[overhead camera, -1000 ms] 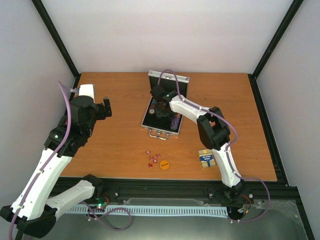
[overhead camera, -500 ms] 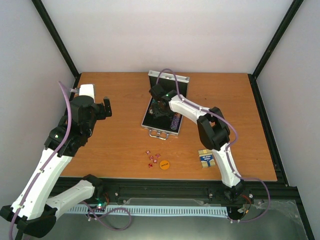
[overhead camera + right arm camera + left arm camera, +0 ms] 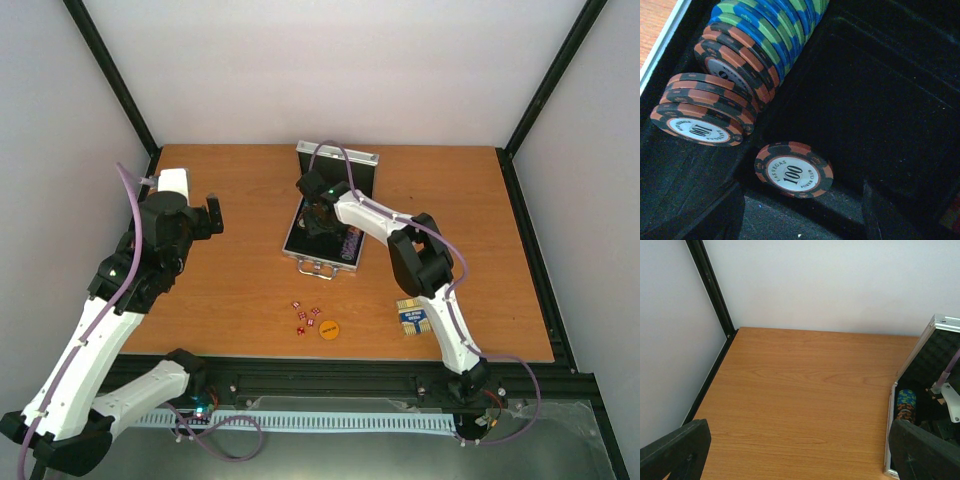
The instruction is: Pack up texas hold em set
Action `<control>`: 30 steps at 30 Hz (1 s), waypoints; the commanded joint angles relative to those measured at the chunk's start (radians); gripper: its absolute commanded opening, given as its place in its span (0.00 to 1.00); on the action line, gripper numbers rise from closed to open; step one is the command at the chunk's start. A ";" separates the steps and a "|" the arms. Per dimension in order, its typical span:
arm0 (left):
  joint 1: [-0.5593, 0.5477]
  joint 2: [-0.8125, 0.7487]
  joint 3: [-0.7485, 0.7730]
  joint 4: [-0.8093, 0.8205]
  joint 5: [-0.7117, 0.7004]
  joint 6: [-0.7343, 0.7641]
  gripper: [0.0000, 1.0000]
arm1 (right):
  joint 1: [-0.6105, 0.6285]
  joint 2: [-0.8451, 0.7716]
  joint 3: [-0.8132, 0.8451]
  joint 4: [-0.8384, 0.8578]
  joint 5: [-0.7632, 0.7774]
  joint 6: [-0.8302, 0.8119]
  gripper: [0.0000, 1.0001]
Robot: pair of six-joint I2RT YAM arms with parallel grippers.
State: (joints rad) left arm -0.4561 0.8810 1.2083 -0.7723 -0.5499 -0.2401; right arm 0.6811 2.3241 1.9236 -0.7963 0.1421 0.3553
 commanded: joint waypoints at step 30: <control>0.003 0.037 0.014 -0.003 -0.014 -0.001 1.00 | -0.027 -0.076 -0.178 0.053 -0.004 -0.018 0.26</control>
State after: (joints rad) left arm -0.4561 0.9203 1.2087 -0.7795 -0.5560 -0.2398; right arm 0.6746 2.2864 1.8168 -0.6853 0.1207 0.3363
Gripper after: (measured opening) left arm 0.997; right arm 0.252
